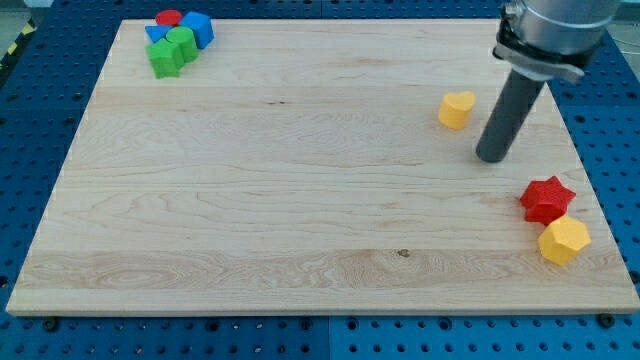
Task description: Move the yellow heart diagonally top left to the red star
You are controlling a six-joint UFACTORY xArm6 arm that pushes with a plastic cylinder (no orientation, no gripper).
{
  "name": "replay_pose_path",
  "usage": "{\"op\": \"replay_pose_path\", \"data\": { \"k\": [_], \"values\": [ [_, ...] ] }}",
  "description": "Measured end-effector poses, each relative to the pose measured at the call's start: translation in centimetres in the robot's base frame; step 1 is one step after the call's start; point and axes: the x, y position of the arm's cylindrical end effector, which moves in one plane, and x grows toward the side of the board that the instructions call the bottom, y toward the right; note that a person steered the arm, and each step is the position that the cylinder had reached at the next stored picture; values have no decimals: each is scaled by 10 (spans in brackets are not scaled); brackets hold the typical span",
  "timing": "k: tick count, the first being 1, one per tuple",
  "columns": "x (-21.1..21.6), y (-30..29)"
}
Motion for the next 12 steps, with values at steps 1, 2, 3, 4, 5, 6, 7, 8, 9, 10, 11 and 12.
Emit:
{"op": "replay_pose_path", "data": {
  "k": [1,2,3,4,5,6,7,8,9,10,11,12],
  "values": [
    [-24,11],
    [-51,16],
    [-108,7],
    [-117,-43],
    [-88,-43],
    [-64,-34],
    [-54,-31],
    [-49,-29],
    [-34,-26],
    [-34,-26],
    [-21,-26],
    [-16,-26]
  ]
}}
